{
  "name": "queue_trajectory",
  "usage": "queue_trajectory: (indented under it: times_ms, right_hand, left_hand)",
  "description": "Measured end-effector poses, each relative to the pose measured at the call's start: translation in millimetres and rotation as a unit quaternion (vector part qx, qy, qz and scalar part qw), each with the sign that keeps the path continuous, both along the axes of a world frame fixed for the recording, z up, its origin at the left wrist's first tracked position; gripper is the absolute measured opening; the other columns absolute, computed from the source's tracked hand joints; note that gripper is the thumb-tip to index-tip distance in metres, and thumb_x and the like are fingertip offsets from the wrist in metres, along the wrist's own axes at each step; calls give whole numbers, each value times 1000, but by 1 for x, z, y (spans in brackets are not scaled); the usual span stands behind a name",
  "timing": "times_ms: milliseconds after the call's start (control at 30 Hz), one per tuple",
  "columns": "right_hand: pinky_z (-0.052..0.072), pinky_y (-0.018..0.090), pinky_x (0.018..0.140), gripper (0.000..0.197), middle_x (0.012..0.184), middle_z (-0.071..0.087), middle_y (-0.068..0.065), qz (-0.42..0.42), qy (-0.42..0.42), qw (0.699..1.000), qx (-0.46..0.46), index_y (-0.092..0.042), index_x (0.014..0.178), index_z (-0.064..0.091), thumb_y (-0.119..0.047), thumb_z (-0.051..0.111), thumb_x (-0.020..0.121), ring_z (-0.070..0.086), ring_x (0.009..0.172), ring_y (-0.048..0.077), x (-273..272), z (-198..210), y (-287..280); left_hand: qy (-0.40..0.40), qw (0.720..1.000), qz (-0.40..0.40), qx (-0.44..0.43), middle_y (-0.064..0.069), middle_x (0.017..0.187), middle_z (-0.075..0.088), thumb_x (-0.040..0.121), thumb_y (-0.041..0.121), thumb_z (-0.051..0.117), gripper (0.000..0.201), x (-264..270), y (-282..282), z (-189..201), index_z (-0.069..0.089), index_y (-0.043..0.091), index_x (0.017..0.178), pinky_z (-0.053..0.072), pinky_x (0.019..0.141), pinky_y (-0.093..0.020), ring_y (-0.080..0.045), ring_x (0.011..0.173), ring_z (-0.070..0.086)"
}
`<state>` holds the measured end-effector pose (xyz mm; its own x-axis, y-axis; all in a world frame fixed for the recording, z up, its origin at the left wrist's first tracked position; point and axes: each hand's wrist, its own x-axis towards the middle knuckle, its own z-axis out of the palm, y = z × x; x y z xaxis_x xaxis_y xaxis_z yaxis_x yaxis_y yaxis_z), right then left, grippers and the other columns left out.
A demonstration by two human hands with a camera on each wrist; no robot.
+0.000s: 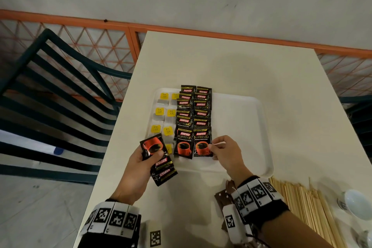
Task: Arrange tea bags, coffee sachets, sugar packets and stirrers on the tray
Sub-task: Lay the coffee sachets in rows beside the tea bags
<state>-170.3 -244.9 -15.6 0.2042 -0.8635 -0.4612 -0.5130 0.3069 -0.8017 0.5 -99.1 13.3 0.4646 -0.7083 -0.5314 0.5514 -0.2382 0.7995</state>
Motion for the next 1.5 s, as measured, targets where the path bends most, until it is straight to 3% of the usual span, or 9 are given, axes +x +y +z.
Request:
queue_trajectory:
  times_ms: [267,500,667,733,867,1000,1167,1300,1500]
  right_hand:
    - [40,18,59,13,82,61,3,63,98,984,-134,-13,89,53,-20,64,85,56,74,16,4,2,10]
    - [41,13,68,13,84,60,-11,236,-56,968,-70,-24,93,59,-36,57,88,57,80,5,18,33,40]
    - [47,19,58,6,83,62,0,181,-97,978,-19,-16,87,56,-21,59,89,59,71,10,17,34,32]
    - [50,19,58,8,87,63,2,122,-138,982,27,-18,88,53,-12,56,90,61,73,12,13,37,29]
    - [58,30,70,36,103,62,7,54,-214,972,77,-16,117,45,3,53,88,64,89,19,-1,39,20]
    - [49,14,64,20,87,65,4,48,-148,988,13,-6,104,55,4,53,86,60,79,17,-8,41,14]
    - [53,30,66,48,104,60,10,40,-179,982,41,-31,116,47,6,50,84,63,89,24,-22,42,12]
    - [59,33,68,41,108,56,11,50,-188,980,44,-23,106,60,9,50,83,64,93,25,-27,44,10]
    - [60,35,70,35,103,55,10,13,-175,983,60,-17,106,56,8,56,82,64,94,29,-31,41,7]
  left_hand:
    - [-55,998,-29,21,-11,100,67,81,0,65,29,-10,-9,-1,59,13,106,52,74,-34,-24,88,65]
    - [-141,985,-93,40,-2,98,69,76,15,73,32,-21,-26,-1,60,22,105,52,80,-27,-16,92,66]
    - [-33,995,-92,32,-10,97,69,90,24,56,16,-28,-29,2,60,12,99,52,81,-33,-23,91,67]
    - [16,997,-68,20,-9,92,67,93,12,50,11,-25,-30,3,61,11,95,50,76,-32,-22,84,64]
    - [-24,997,-76,23,-11,93,66,88,-9,45,29,-16,-27,6,65,10,99,49,76,-35,-25,88,60]
    - [-54,997,-49,34,-7,89,70,86,-3,54,23,-11,-24,6,68,12,96,46,75,-38,-24,85,63]
    - [-26,999,-10,27,-10,95,62,89,-6,49,20,-13,-25,10,53,12,98,54,56,-26,-23,82,61]
    - [-17,999,-40,11,-9,103,61,90,-5,45,40,-14,-22,11,51,23,117,53,81,-39,-24,91,62]
    - [-65,996,-21,56,-14,88,67,84,-4,58,14,-17,-20,6,61,10,86,49,67,-28,-19,70,62]
